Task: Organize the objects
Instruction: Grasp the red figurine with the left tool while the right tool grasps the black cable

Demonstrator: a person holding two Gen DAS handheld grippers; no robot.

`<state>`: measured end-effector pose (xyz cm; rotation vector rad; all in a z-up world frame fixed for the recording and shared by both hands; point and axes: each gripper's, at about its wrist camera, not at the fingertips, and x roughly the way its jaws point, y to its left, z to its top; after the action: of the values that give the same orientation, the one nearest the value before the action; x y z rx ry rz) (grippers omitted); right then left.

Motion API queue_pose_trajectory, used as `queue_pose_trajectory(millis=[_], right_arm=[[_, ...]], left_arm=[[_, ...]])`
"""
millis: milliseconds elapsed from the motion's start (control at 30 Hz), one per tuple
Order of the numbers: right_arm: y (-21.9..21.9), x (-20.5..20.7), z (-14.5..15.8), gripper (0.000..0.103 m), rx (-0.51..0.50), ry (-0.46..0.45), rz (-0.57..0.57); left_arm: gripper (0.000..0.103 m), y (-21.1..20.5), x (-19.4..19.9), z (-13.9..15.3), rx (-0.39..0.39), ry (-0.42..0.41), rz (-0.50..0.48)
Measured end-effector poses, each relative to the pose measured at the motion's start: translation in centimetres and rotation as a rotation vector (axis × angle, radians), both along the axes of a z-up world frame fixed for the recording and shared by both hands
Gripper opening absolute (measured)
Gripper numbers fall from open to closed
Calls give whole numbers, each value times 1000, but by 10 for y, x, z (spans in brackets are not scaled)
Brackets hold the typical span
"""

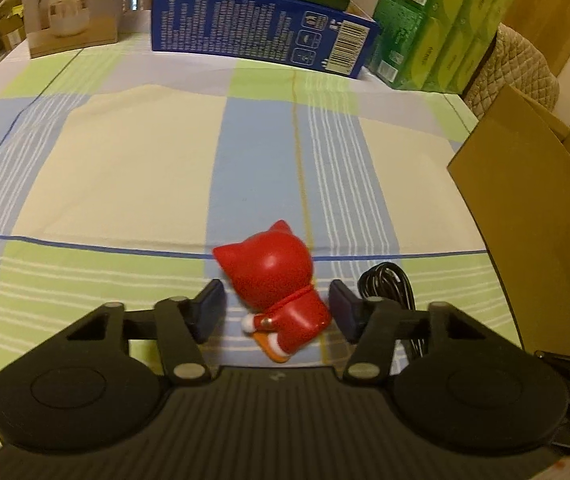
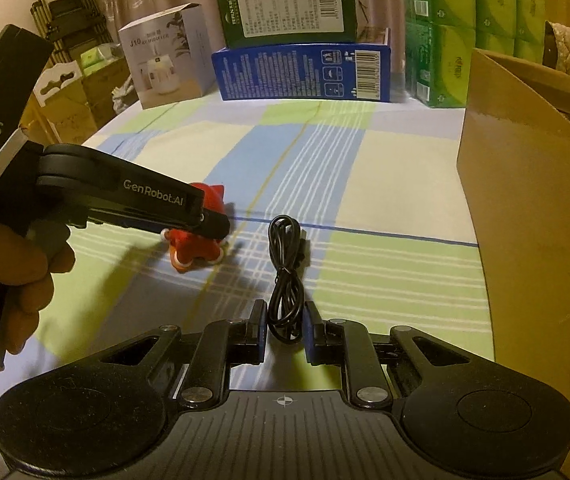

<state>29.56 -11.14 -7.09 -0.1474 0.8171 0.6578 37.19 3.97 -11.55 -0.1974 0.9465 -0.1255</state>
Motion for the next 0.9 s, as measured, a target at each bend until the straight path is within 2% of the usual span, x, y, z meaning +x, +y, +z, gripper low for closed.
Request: queue_pose_trajectory(millis=[100, 233, 467, 600, 633, 733, 900], right_arm=[[-4, -6, 2, 14, -10, 9, -3], [-14, -23, 5, 14, -10, 39, -17], [-29, -65, 13, 14, -8, 85, -20], [-36, -77, 14, 16, -8, 92, -13], [-37, -78, 14, 21, -6, 90, -15], [-38, -79, 17, 42, 0, 69, -27], [-30, -71, 21, 45, -1, 37, -7]], left_arm=[[43, -1, -2, 1, 6, 6, -22], [42, 3, -10, 5, 18, 46, -66], [42, 10, -55, 12, 46, 118, -209], [43, 13, -82, 11, 37, 108, -220], [44, 13, -86, 12, 44, 105, -214], [53, 12, -95, 14, 99, 78, -189], [53, 10, -94, 19, 97, 50, -160]])
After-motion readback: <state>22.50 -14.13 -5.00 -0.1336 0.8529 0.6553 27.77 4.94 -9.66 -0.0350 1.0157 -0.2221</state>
